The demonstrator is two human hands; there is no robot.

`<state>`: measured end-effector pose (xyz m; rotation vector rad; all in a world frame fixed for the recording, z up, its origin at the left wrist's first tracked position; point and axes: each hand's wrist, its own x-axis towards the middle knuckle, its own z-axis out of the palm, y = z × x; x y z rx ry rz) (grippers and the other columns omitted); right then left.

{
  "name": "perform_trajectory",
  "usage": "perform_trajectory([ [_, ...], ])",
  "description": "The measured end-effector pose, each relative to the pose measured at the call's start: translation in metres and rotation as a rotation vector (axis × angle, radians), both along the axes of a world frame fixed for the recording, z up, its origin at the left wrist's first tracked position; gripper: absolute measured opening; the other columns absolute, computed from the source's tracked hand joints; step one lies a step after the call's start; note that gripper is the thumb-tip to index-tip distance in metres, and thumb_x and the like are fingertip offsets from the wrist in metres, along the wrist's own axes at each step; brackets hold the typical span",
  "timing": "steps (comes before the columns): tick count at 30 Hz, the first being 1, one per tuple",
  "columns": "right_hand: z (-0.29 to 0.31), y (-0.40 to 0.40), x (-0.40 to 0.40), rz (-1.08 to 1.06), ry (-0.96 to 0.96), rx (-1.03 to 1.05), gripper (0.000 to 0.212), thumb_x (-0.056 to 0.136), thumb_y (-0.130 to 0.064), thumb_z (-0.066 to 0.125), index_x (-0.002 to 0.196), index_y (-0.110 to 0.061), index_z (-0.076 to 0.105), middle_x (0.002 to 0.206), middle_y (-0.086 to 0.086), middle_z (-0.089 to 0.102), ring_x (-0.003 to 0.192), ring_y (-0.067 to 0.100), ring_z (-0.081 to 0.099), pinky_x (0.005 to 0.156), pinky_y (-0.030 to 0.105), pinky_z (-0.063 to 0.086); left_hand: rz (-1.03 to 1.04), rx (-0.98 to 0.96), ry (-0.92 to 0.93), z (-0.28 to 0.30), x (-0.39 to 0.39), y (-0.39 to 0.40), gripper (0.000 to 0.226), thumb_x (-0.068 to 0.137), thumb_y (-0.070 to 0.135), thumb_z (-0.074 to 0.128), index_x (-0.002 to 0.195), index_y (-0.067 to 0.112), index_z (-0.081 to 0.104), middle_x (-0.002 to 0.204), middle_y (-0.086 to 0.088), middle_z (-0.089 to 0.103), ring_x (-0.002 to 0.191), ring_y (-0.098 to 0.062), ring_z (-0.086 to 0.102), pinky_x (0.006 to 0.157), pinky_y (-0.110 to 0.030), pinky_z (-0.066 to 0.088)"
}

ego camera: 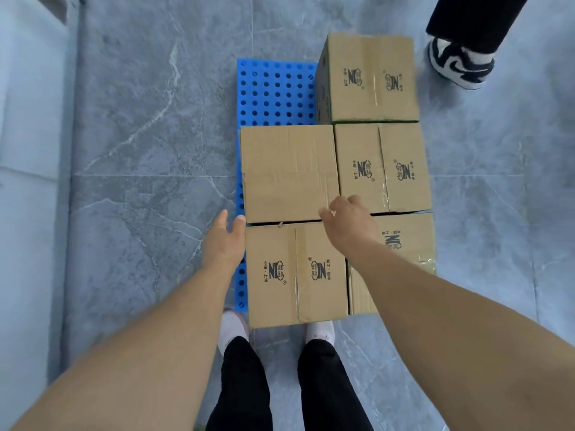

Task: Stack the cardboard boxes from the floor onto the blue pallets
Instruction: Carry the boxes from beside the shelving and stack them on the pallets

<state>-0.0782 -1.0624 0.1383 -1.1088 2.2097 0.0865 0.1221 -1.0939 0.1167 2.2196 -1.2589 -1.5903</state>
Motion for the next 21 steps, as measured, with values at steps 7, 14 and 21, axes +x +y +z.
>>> perform_trajectory([
  [7,0.101,0.016,0.045,0.068,-0.036,-0.045,0.043,0.097,-0.042,0.031,0.122,-0.013,0.052,0.123,0.008,0.049,0.108,0.028,0.050,0.076,0.033,0.038,0.031,-0.027,-0.020,0.105,0.033,0.027,0.057,0.097,0.044,0.034,0.146,0.015,0.028,0.152,-0.005,0.031,0.139,-0.022,0.029,0.113,-0.039,0.022],
  [14,0.185,0.040,0.086,0.239,-0.031,-0.091,0.042,0.097,-0.041,0.030,0.120,-0.013,0.053,0.120,0.008,0.050,0.107,0.027,0.050,0.078,0.033,0.041,0.139,-0.065,-0.034,0.191,0.069,0.069,0.057,0.097,0.043,0.036,0.145,0.012,0.030,0.150,-0.008,0.034,0.137,-0.024,0.033,0.110,-0.035,0.025],
  [21,0.256,0.066,0.119,0.508,-0.034,-0.164,0.044,0.097,-0.042,0.027,0.121,-0.015,0.052,0.119,0.006,0.051,0.105,0.025,0.049,0.082,0.034,0.039,0.305,-0.120,-0.156,0.258,0.096,0.128,0.057,0.097,0.041,0.037,0.145,0.010,0.030,0.150,-0.012,0.033,0.138,-0.028,0.031,0.110,-0.035,0.023],
])
